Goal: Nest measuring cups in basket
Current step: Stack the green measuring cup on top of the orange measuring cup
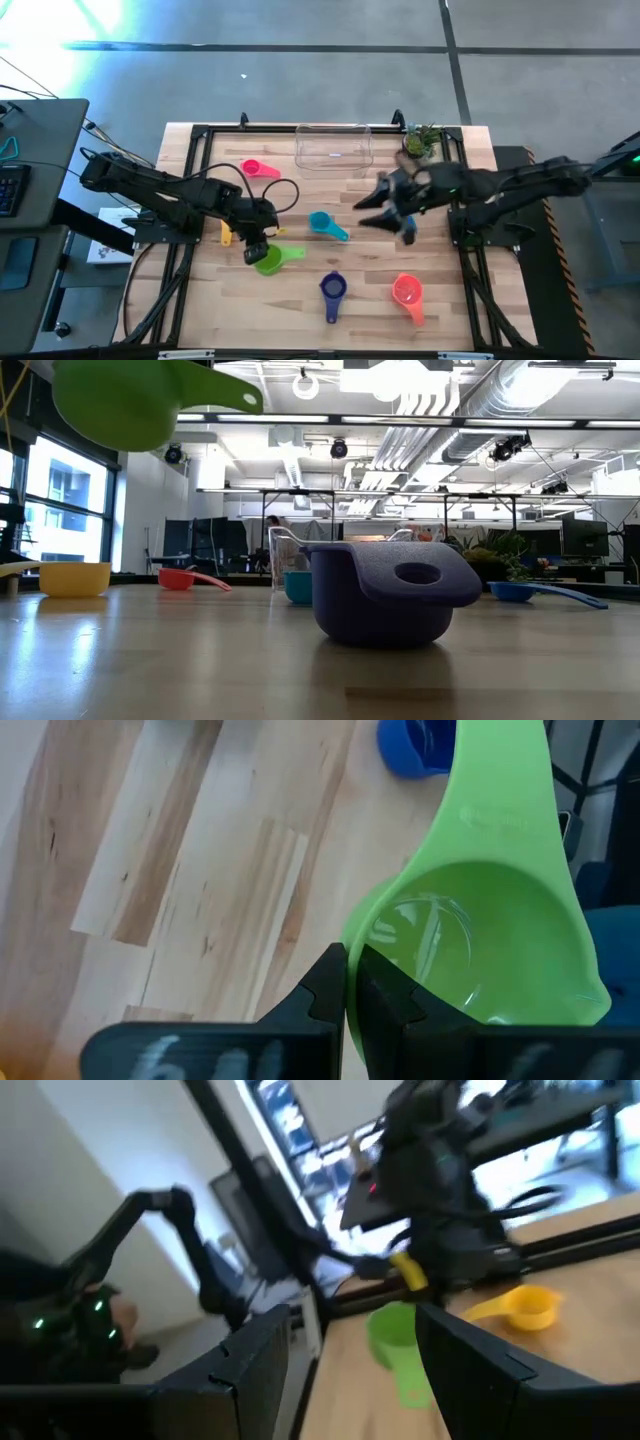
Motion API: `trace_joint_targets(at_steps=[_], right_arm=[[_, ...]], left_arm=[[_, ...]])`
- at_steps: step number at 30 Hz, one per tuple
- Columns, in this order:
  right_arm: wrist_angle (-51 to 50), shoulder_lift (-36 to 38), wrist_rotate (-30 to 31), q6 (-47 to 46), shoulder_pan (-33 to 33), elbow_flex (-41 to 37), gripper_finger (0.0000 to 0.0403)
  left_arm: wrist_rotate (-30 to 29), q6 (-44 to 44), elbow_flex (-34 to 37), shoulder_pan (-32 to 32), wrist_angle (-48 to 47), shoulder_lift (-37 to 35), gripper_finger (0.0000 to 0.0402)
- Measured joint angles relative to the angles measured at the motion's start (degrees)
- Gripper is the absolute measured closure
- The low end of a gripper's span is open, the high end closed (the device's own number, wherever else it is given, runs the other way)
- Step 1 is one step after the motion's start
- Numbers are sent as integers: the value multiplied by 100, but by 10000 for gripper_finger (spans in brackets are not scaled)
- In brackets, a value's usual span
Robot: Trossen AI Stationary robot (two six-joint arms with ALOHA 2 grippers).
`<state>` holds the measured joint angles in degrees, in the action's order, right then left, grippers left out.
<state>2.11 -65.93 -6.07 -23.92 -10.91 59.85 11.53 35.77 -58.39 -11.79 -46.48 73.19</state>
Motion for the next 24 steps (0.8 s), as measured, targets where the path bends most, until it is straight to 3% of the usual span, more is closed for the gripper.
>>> trace_joint_targets(at_steps=[11,24], right_arm=[[-710,-2160,66,455,-643,2098,194],[-2402,-4007,80,1516,-672,4218,194]], left_arm=[[338,484,0,15,0,0,396],[345,962,7,15,2,128,396]])
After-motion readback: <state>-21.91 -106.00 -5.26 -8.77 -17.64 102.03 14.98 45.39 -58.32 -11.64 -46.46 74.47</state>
